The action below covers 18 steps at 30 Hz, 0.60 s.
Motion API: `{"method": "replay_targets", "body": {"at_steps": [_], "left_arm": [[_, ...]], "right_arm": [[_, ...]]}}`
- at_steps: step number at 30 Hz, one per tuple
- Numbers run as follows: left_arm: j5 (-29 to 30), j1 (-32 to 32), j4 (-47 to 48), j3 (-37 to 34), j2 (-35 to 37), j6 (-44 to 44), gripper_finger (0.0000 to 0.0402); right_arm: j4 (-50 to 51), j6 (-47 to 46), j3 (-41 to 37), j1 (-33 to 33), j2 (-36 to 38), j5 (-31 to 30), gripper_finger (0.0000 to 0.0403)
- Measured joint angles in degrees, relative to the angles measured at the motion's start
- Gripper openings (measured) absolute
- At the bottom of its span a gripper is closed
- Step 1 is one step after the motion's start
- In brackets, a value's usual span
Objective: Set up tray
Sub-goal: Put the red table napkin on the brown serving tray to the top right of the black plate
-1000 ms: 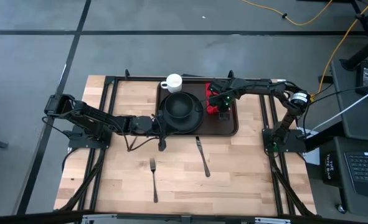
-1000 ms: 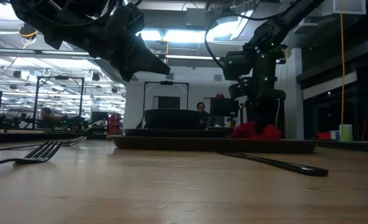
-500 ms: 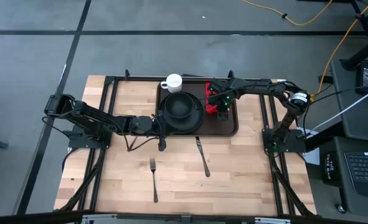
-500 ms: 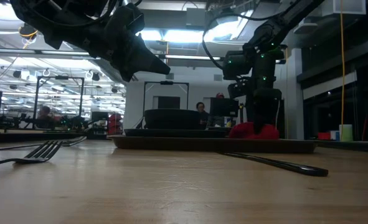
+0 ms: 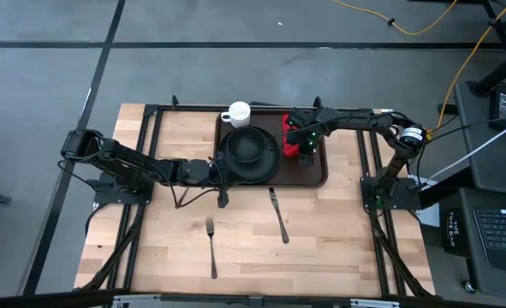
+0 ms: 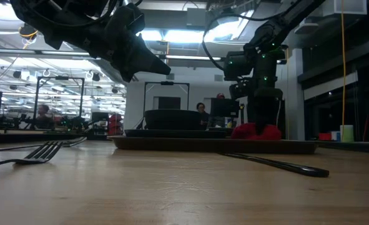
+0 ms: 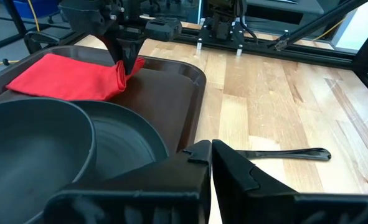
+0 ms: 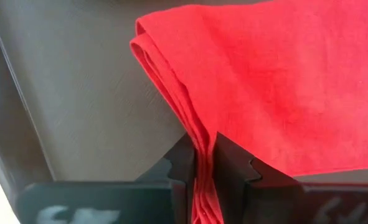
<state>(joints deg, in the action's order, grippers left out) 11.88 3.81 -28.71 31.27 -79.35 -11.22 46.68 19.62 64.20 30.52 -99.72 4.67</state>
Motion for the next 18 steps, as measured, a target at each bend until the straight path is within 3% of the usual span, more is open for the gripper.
{"method": "replay_targets", "body": {"at_steps": [18], "left_arm": [[0.0, 0.0, 0.2, 0.0, 0.0, 0.0, 0.0006]], "right_arm": [[-4.8, -1.2, -3.2, 0.0, 0.0, 1.6, 0.0091]]}}
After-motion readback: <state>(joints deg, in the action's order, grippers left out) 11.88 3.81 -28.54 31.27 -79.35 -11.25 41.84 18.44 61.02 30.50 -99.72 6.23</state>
